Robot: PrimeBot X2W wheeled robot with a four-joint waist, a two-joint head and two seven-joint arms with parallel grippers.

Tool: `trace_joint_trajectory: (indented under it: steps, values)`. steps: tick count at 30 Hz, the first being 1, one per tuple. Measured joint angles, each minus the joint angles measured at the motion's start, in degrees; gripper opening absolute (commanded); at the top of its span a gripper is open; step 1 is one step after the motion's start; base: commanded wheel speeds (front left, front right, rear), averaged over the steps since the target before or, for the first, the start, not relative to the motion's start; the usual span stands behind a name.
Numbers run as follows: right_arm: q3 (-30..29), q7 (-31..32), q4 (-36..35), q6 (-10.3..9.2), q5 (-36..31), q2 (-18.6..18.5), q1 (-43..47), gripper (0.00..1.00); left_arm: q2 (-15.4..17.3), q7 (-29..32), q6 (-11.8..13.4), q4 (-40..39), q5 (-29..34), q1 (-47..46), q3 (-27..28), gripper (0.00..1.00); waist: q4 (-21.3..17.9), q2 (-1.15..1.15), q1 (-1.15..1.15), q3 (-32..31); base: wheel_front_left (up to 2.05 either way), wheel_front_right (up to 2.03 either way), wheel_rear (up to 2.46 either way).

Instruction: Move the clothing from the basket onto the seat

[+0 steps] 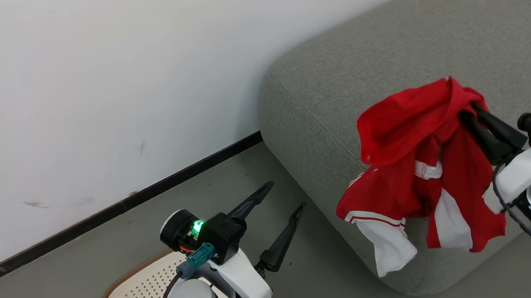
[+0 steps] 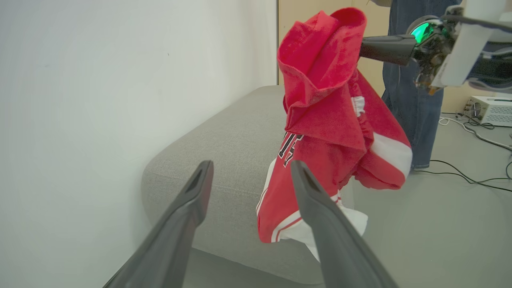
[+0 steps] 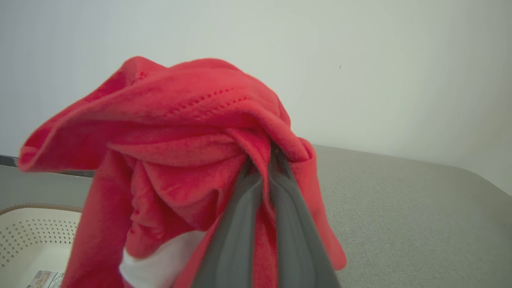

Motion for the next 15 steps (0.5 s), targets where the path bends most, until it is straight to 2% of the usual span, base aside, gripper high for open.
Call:
trace_joint_trajectory:
  steps: [7, 15]
  values:
    - [0.9, 3.0, 0.4, 0.00, -0.1, -4.2, -10.1, 0.00, 1.4, 0.6, 1.8, -1.6, 0.5, 0.0, 0.9, 1.00, 0.6, 0.00, 0.00, 1.9, 0.00, 0.00, 0.00]
    - [-4.0, 6.0, 4.4, 0.00, 3.5, -6.8, -21.0, 0.00, 3.0, 1.7, 3.8, -5.1, 1.0, 0.0, 2.7, 1.00, 2.4, 0.00, 0.00, 4.9, 0.00, 0.00, 0.00]
